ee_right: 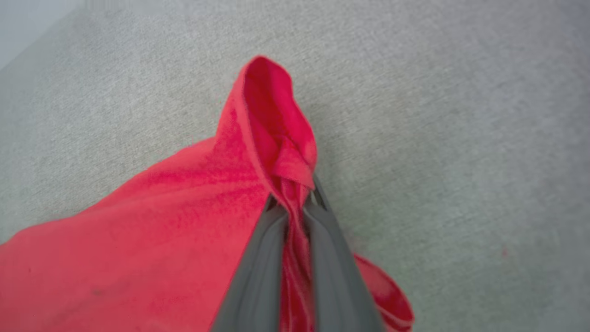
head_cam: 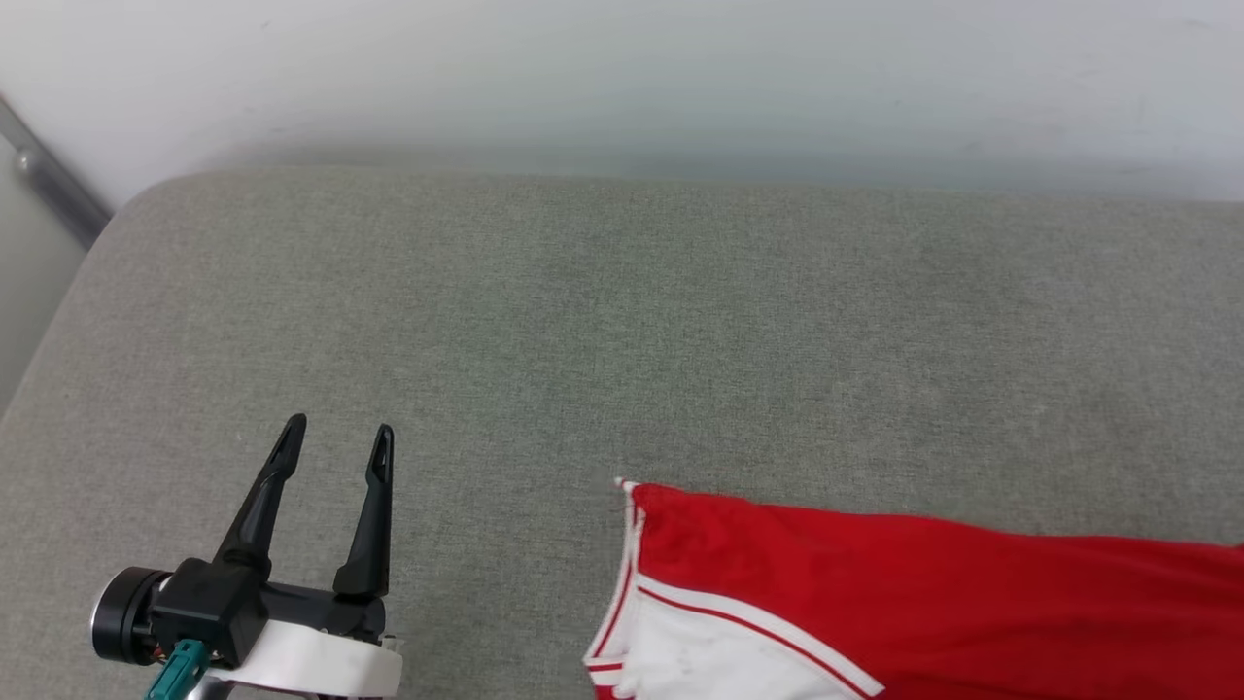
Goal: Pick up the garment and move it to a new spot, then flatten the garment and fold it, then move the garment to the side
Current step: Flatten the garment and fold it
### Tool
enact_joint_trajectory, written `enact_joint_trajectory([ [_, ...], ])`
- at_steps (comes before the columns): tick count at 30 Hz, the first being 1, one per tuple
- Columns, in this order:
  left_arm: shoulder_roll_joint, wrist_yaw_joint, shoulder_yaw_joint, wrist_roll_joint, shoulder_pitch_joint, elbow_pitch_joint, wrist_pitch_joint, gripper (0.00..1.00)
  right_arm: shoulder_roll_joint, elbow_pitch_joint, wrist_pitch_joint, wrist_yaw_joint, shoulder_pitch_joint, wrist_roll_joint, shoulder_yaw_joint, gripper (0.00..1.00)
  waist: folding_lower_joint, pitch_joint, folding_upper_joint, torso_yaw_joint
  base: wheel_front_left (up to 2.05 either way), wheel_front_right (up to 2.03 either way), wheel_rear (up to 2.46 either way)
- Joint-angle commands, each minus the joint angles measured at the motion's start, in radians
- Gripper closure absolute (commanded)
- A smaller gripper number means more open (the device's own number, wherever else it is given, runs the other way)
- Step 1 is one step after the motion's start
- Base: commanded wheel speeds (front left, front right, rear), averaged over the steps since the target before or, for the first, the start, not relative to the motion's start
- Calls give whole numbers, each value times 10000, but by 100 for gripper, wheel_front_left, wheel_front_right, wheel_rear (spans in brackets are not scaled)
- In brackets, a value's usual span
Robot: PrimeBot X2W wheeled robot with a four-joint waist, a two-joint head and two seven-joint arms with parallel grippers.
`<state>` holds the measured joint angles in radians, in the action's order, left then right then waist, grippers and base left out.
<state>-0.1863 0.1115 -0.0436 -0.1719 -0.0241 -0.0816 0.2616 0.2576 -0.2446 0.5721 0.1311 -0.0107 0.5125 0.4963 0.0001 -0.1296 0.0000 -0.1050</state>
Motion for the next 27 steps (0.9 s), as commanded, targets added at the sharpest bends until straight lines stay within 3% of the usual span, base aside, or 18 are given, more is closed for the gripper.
enact_joint_trajectory([
  [1, 42, 40, 60, 75, -108, 29, 45, 0, 137, -64, -100, -5, -182, -224, 204, 100, -1, 51, 0, 29, 0, 0, 0],
  [5, 93, 103, 108, 117, -153, 60, 46, 0, 100, 60, 64, -5, -116, -182, 147, 100, -1, 141, 0, 57, 0, 0, 0],
  [10, 184, 133, 102, 183, -301, 92, 46, 0, -314, 1009, 537, -5, 392, 26, -638, 100, -1, 325, 0, 86, 0, 0, 0],
  [22, 275, 179, -85, 211, -536, 185, 46, 0, -1629, 3785, 1923, -4, 1446, 584, -3065, 100, -1, 762, 0, -107, 0, 0, 0],
  [27, 331, 181, -116, 264, -468, 97, 46, 0, -1957, 4302, 2150, -4, 1446, 406, -4651, 100, -1, 762, 0, -326, 0, 0, 0],
])
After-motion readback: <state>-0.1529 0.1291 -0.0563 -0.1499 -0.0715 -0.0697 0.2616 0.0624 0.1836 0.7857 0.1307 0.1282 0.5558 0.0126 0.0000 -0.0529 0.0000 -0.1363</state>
